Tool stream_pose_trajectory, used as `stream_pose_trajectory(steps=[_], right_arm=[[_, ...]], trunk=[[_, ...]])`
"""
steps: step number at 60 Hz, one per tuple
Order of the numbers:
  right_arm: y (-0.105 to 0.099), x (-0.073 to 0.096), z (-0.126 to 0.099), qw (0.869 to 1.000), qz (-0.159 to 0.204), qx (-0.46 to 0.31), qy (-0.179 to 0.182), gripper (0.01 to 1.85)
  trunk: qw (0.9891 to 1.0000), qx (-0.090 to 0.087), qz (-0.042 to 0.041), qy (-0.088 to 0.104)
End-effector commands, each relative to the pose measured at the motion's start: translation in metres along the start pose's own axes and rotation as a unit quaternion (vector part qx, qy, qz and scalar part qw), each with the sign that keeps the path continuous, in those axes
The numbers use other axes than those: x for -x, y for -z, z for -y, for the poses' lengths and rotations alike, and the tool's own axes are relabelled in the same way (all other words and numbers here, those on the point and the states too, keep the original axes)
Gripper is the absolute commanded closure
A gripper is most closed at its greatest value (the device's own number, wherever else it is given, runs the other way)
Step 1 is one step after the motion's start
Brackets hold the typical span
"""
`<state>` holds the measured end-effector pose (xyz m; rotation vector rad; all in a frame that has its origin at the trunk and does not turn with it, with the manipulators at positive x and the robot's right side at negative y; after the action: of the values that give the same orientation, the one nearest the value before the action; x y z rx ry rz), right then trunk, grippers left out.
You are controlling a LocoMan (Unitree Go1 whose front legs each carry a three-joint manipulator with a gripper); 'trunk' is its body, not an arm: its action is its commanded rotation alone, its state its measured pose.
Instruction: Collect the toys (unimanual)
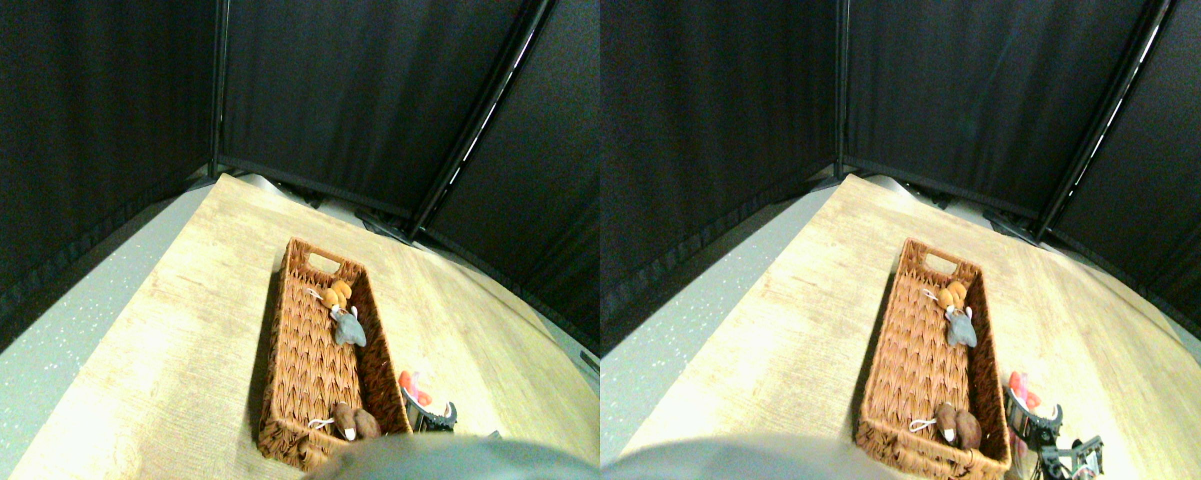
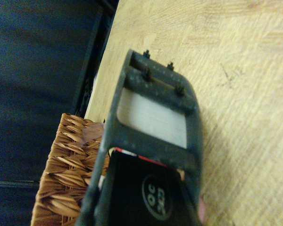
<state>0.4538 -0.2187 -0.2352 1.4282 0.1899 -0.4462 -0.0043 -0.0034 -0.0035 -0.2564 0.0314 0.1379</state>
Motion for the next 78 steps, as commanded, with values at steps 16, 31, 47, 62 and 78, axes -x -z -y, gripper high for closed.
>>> stream_pose_trajectory(steps=[16,31,47,62,78], right_arm=[[0.001,-0.004,0.007,1.0,0.002,-0.026,0.012,1.09],[0.007,-0.009,0.005,0.999,-0.018,-0.027,0.008,1.14],[0.003,-0.021,0.007,0.999,-0.01,-0.035,0.01,1.22],[0.0,-0.026,0.007,0.999,0.021,-0.028,0.024,1.47],[-0.003,-0.03,-0.004,0.998,0.06,-0.012,0.018,1.8]], trunk=[[0.9998,0.01,-0.0108,-0.012],[0.9998,0.01,-0.013,-0.013],[0.9997,0.007,-0.0165,-0.013],[0.9997,0.005,-0.0175,-0.014],[0.9998,0.002,-0.0189,-0.011]])
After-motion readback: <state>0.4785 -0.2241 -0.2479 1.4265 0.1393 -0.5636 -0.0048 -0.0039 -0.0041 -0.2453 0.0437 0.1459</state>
